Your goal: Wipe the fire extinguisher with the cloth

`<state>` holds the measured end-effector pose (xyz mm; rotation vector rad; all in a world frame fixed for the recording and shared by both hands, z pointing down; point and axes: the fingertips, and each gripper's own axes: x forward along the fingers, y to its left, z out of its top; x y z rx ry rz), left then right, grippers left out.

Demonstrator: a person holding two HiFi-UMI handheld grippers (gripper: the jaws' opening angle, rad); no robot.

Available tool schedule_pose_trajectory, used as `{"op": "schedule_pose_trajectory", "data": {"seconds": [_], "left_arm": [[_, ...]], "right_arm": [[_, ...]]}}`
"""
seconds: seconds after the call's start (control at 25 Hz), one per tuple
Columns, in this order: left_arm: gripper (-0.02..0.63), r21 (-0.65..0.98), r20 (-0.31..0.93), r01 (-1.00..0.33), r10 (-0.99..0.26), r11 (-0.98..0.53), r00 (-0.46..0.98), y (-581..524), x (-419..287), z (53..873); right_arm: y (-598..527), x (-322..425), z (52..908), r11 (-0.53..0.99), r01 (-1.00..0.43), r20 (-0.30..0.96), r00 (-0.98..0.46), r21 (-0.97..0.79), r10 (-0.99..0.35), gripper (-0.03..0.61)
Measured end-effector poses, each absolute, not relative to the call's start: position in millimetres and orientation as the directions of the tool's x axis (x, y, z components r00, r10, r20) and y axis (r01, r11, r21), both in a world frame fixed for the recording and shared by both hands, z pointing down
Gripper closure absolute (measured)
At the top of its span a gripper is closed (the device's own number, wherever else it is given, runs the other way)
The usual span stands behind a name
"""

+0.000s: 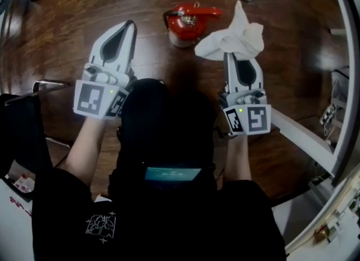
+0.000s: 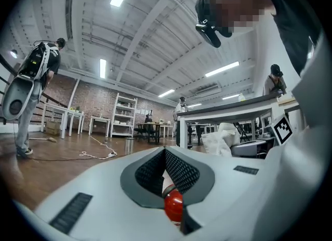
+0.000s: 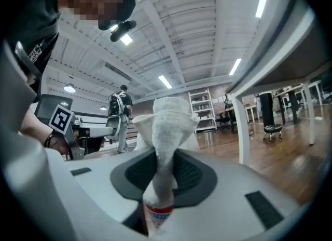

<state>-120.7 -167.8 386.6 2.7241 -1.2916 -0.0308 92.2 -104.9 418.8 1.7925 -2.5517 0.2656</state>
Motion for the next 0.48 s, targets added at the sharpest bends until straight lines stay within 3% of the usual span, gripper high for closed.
{"op": "schedule_pose_trajectory", "data": {"seconds": [0.48], "left_arm": [[0.612, 0.062, 0.008, -0.809, -0.810, -0.585, 0.586, -177, -144, 406]], "right_arm": [[-113, 108, 450, 0.356, -0.926, 0.069, -0.366, -0.125, -0.928, 0.479]]}}
